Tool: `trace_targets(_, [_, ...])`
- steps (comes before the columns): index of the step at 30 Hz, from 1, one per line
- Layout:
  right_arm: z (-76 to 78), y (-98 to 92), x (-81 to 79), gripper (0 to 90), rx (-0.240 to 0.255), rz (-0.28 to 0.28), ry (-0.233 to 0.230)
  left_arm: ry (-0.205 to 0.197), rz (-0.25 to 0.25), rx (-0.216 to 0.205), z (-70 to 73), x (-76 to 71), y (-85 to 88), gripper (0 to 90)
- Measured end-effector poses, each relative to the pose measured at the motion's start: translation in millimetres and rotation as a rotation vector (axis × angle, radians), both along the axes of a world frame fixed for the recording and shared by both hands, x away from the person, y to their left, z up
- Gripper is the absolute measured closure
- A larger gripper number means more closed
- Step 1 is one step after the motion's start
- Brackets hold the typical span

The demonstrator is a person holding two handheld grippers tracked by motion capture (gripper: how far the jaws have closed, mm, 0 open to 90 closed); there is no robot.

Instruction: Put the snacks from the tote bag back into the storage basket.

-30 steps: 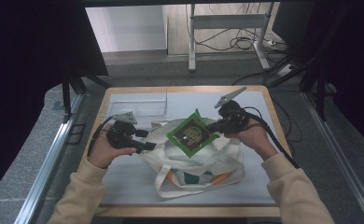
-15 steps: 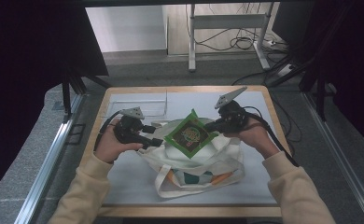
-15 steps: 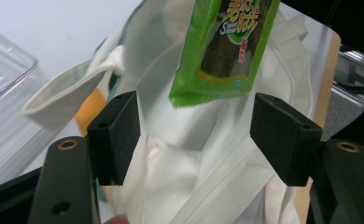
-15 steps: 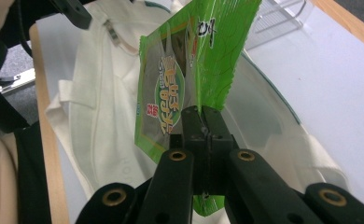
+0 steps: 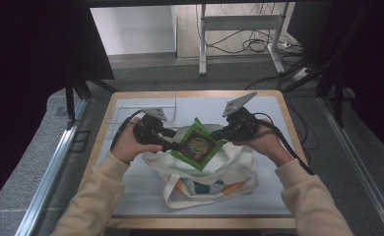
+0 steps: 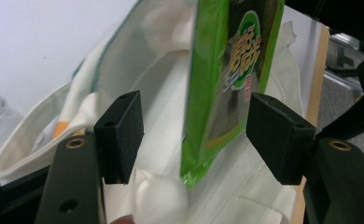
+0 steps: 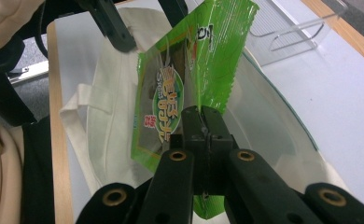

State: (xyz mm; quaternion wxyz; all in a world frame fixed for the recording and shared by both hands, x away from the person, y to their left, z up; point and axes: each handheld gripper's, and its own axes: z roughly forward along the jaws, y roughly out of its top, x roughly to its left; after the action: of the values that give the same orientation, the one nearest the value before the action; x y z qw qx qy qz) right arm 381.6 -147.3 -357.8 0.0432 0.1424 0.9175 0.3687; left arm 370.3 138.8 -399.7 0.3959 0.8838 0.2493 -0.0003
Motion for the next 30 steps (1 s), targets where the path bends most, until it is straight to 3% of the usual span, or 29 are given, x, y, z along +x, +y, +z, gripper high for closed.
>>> trace_targets(6, [-3.3,7.8,0.5,89.6,-0.007,0.014,-0.015,0.061,-0.052,0.019,-14.0,11.7,-13.7,40.9])
trace_targets(13, [-6.0,12.3,1.5,89.7,0.005,0.035,-0.033,0.083,-0.108,0.057,-21.8,14.3,-22.9,61.9])
trace_targets(21, [-5.2,10.0,-0.5,87.0,0.003,0.041,-0.057,0.109,-0.135,0.030,-18.2,10.6,-15.9,71.7])
trace_targets(25, [-7.5,11.3,-0.9,78.2,0.013,0.047,-0.054,0.095,-0.122,0.038,-18.0,8.3,-12.4,72.3])
trace_targets(27, [-8.5,11.2,-1.6,65.5,0.033,0.031,-0.062,0.091,-0.099,0.031,-17.8,6.6,-10.2,72.3])
trace_targets(30, [-9.2,7.7,-3.4,53.8,0.086,-0.023,-0.064,0.085,-0.077,0.019,-17.4,5.7,-5.1,72.4])
